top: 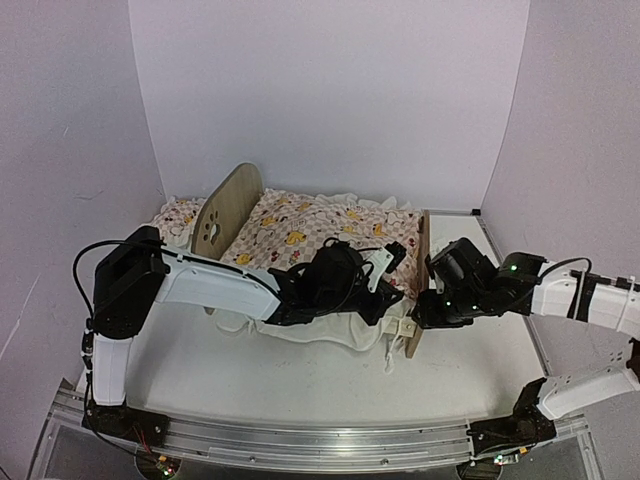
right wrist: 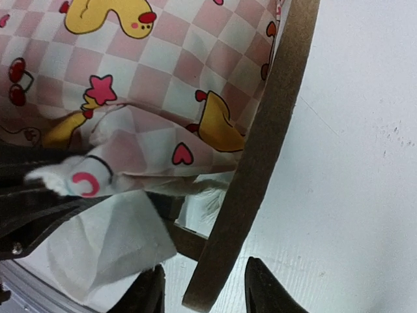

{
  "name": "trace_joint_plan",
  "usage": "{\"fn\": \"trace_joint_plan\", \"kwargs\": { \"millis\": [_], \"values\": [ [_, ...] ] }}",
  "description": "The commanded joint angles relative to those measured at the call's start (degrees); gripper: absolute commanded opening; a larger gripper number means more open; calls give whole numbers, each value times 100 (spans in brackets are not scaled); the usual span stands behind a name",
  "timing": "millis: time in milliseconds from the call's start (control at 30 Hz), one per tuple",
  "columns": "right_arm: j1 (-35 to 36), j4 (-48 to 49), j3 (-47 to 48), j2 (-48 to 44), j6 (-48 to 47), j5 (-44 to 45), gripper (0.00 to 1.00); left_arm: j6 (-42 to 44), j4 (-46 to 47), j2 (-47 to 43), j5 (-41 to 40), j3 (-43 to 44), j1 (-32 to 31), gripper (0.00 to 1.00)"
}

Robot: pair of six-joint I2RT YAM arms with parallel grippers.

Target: Set up the pet bed

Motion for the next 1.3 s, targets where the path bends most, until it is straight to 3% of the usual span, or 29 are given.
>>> {"fn": "trace_joint_plan", "kwargs": {
  "millis": [0, 100, 233, 300, 367, 500, 633, 700, 767, 867, 1067, 1200, 1267],
  "values": [
    [25, 291, 127, 236, 383, 279, 36, 94, 61, -266, 87, -7, 45, 15],
    [30, 429, 84, 200, 636, 254, 23, 70, 3, -593, 161, -162, 44, 40],
    [36, 629, -72, 51, 948, 264, 12, 0, -162, -1369, 473, -543, 39, 53],
    [29, 743, -132, 65, 1083, 263, 12, -101, -164, -1779, 705, -885, 37, 56],
    [34, 750, -78, 170, 1232, 265, 13, -213, -164, -2189, 891, -1257, 40, 73],
    [29, 746, -11, 330, 1376, 359, 22, -259, -146, -2887, 1035, -2083, -173, 79],
    [33, 719, 118, 518, 1386, 439, 21, 290, 313, -3084, 522, -2734, -919, 87],
    [31, 688, 234, 622, 1386, 336, 13, 482, 1325, -3000, 210, -3354, -1256, 84],
    [31, 464, 429, 685, 1396, 279, 1, 598, 2975, -2786, 70, -4176, -1401, 78],
    [30, 198, 656, 578, 1477, 191, 0, 943, 4723, -1857, -128, -4703, -1419, 64],
    [83, 210, 902, 174, 1764, 62, 0, 1676, 6347, 52, -1139, -4178, -1421, 36],
    [136, 201, 1105, 174, 1846, -4, 0, 2025, 6680, 932, -1966, -3498, -1403, 15],
    [168, 195, 1219, 150, 1862, 7, 0, 2064, 6805, 1272, -2168, -3253, -1325, 10]
  ]
}}
